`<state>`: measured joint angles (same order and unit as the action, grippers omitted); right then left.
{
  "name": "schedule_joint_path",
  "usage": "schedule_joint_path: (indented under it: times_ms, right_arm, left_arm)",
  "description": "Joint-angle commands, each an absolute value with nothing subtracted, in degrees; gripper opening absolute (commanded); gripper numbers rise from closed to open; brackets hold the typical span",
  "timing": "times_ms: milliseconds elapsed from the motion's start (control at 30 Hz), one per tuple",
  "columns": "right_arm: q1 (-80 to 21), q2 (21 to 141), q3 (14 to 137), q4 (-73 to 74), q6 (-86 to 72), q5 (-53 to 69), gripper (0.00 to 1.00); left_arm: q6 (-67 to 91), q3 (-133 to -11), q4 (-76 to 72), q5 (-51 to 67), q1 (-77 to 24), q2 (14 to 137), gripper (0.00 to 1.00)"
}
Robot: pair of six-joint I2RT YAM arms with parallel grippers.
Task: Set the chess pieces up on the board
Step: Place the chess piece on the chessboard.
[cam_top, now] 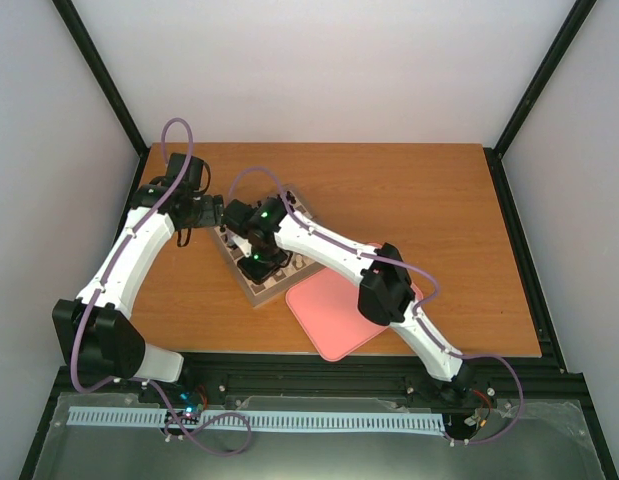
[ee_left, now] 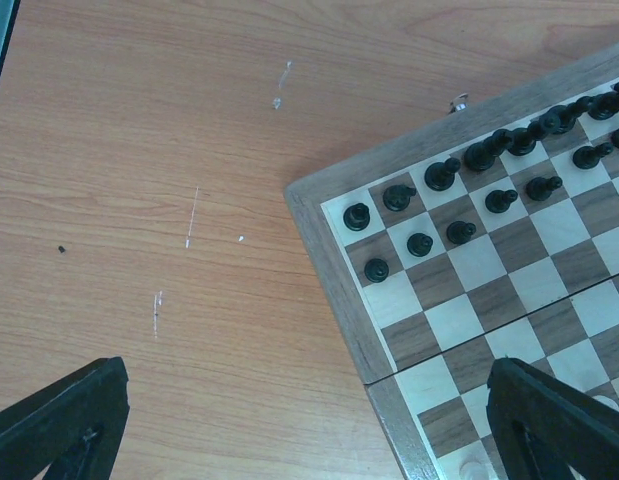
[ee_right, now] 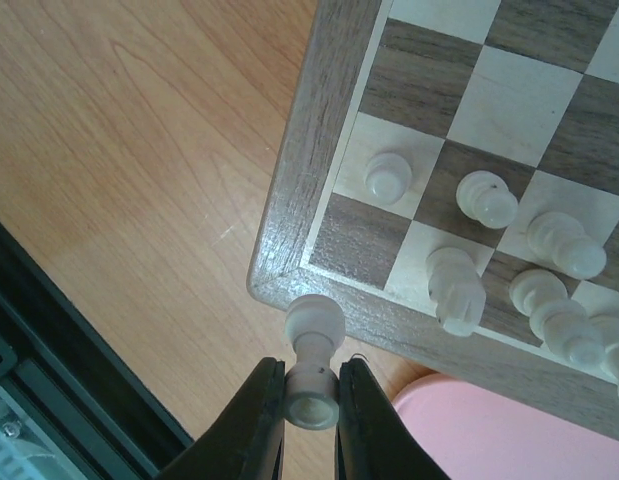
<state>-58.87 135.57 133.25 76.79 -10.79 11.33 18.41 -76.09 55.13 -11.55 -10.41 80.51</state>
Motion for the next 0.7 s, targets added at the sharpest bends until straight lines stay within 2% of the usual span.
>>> schedule_joint_path:
  times_ms: [0,667]
  right_arm:
    - [-59.24,138.5,135.09,76.48,-10.44,11.09,0.1]
    - [-59.33,143.14,138.03,76.35,-9.38,10.28,0.1]
  left_arm:
    - [18.6,-76.82,54.79,-10.27,-10.57,79.33,1.0]
    - [18.62,-76.29,54.5,-10.36,-10.55,79.15,1.0]
